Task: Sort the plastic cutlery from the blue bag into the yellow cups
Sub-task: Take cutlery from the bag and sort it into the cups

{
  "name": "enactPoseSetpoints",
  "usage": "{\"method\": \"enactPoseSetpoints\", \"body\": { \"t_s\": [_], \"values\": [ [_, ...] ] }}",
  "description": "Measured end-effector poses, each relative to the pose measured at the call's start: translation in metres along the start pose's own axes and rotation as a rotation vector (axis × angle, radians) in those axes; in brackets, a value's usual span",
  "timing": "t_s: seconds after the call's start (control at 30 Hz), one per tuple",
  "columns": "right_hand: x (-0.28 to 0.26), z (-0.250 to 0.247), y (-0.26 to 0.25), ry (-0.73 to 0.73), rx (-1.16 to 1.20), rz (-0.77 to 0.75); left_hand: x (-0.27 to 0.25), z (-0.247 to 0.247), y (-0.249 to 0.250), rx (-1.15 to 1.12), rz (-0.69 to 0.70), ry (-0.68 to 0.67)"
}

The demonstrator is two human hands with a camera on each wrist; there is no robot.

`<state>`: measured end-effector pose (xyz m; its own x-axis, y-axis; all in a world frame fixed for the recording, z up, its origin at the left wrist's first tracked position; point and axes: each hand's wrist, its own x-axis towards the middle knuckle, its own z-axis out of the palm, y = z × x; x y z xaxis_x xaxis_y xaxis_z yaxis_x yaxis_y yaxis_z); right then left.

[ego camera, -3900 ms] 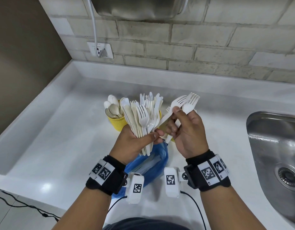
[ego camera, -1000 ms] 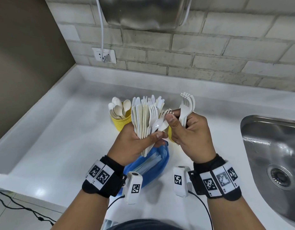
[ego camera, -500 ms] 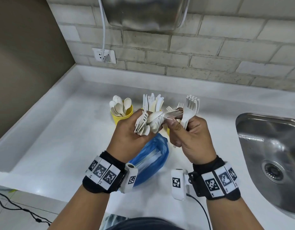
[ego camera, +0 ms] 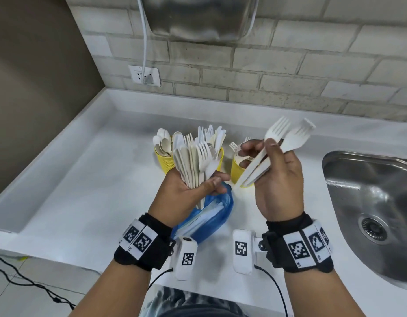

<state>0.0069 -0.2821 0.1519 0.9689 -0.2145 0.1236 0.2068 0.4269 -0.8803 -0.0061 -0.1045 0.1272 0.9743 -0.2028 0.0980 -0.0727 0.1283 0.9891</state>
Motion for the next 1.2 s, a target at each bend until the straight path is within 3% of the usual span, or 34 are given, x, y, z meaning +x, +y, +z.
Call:
{"method": "enactPoseSetpoints", "body": {
  "t_s": [0.17, 0.3, 0.4, 0.53, 0.67, 0.83, 1.03, 1.2],
  "values": [
    [-0.002, -0.006, 0.001, 0.088, -0.078, -0.012, -0.008, 0.002, -0.005, -0.023, -0.098, -0.036],
    [-0.016, -0.009, 0.008, -0.122, -0.315, -0.006, -0.010, 0.008, -0.007, 0.020, -0.113, -0.056],
    [-0.027, -0.006, 0.008, -0.260, -0.319, 0.067, -0.011, 0.012, -0.009, 0.030, -0.096, -0.084],
    [-0.032, -0.012, 0.009, -0.137, -0.357, -0.004, -0.015, 0.017, -0.007, 0.024, -0.112, -0.087],
    [-0.030, -0.016, 0.012, -0.104, -0.419, -0.064, -0.017, 0.019, -0.007, 0.028, -0.131, -0.071],
    [-0.022, -0.010, 0.013, -0.023, -0.285, -0.057, -0.016, 0.012, -0.002, 0.015, -0.127, -0.081],
    [-0.025, 0.004, 0.010, -0.095, -0.170, 0.190, -0.011, 0.003, 0.002, 0.038, -0.128, -0.124],
    [-0.008, 0.012, 0.020, 0.002, 0.077, 0.232, -0.012, -0.017, 0.007, 0.160, -0.132, -0.154]
  ]
}}
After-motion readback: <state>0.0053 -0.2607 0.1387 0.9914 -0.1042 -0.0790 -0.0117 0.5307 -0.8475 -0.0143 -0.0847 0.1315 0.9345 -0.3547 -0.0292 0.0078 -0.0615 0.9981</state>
